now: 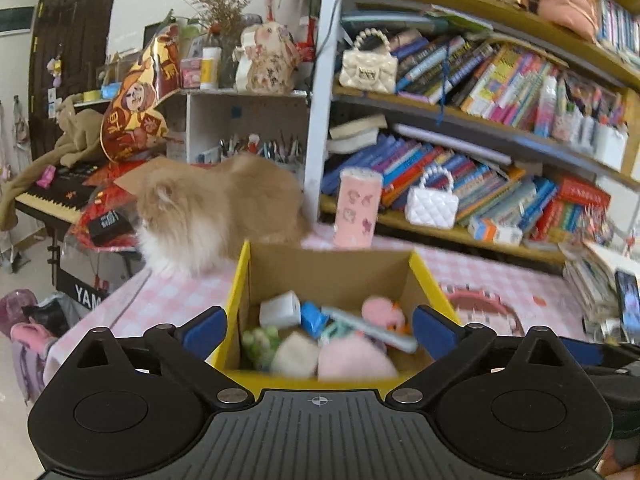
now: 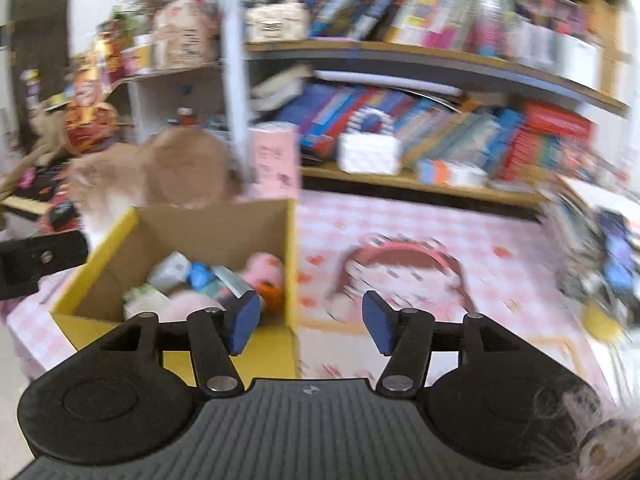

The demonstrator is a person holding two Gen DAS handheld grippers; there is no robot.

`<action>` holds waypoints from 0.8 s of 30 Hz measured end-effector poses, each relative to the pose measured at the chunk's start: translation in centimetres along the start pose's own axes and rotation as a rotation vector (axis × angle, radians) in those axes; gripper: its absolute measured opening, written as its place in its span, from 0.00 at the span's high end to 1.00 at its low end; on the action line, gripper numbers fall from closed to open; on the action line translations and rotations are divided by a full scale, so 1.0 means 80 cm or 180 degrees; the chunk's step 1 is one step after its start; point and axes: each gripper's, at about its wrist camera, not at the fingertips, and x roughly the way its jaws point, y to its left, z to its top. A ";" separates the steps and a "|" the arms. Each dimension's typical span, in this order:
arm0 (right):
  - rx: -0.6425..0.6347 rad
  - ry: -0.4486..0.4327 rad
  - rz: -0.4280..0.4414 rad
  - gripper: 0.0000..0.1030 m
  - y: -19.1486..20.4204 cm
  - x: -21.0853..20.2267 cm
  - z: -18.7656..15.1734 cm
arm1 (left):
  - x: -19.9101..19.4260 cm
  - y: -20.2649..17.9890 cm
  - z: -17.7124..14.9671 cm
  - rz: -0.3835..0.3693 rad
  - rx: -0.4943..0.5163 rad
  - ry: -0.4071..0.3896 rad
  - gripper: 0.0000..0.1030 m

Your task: Organize objects

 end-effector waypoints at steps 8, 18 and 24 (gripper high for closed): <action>0.0316 0.0226 -0.0514 0.36 -0.014 -0.050 -0.072 | -0.031 -0.006 -0.065 0.0013 0.0190 0.0293 0.03; 0.0301 0.0271 -0.0756 0.21 -0.007 -0.106 -0.132 | -0.065 -0.019 -0.112 -0.0193 0.0377 0.0518 0.03; 0.0383 0.0274 -0.0864 0.16 -0.010 -0.124 -0.142 | -0.076 -0.032 -0.121 -0.0246 0.0511 0.0546 0.03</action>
